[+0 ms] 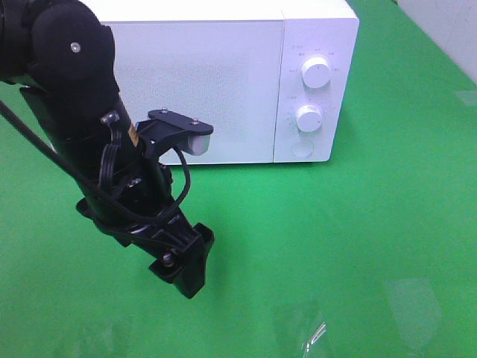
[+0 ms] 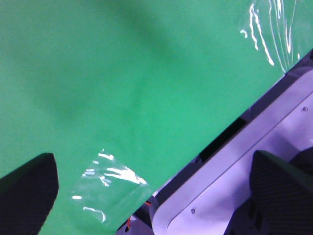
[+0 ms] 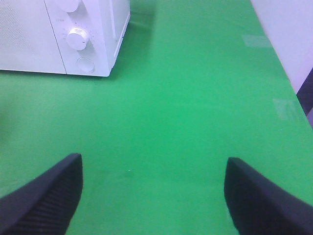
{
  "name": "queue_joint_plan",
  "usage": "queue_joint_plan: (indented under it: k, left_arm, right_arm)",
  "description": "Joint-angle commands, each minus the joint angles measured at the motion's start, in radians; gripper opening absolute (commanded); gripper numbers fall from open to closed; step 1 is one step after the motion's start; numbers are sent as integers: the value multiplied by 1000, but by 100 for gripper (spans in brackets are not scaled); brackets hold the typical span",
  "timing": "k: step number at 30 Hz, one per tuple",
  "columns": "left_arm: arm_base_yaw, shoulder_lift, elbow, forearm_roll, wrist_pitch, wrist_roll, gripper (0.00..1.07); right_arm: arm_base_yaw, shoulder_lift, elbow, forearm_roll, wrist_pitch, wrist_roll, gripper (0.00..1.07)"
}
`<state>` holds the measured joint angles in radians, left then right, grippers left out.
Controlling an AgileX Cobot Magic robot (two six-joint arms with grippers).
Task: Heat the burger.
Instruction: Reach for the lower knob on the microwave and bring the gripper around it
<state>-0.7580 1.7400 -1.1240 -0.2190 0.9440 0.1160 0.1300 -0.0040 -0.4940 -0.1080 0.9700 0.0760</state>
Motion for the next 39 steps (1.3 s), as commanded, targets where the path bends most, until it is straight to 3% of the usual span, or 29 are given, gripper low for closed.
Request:
queue_joint_plan:
  k: [1,2,5,6,13,15,20,24,34,39]
  left_arm:
    - [48,-10,3,6,60,-7,99]
    - [88,-10,3,6,72,-5,99]
    - [106,-10,3,6,79,-3,99]
    - [154,-10,3,6,102,1,99]
    - [296,-39,3,6,189,29,99]
    - [400,-106,3,8,215,31,99]
    - [472,-177,3,18,240,36,99]
    - [600,-308,3,94,297,38,99]
    - [723,-509,3,103,326,38,99]
    - [729,-654,13,103,331,38,99]
  right_arm:
    - [-3,-27,3,-3,-8,-14,76]
    - [-3,-27,3,-3,-8,-14,76]
    - [-3,-27,3,-3,-8,-14,76]
    - [-3,-27,3,-3,-8,-14,76]
    - [-3,-27,3,-3,-8,-14,76]
    - [-3,-27,3,-3,-8,-14,76]
    - [-3,-27,3,-3,-8,-14,76]
    - [-3,-27,3,-3,-8,-14,76]
    - [-3,-27,3,-3,-8,-14,76]
    - [-3,-27,3,-3,-8,-14,76]
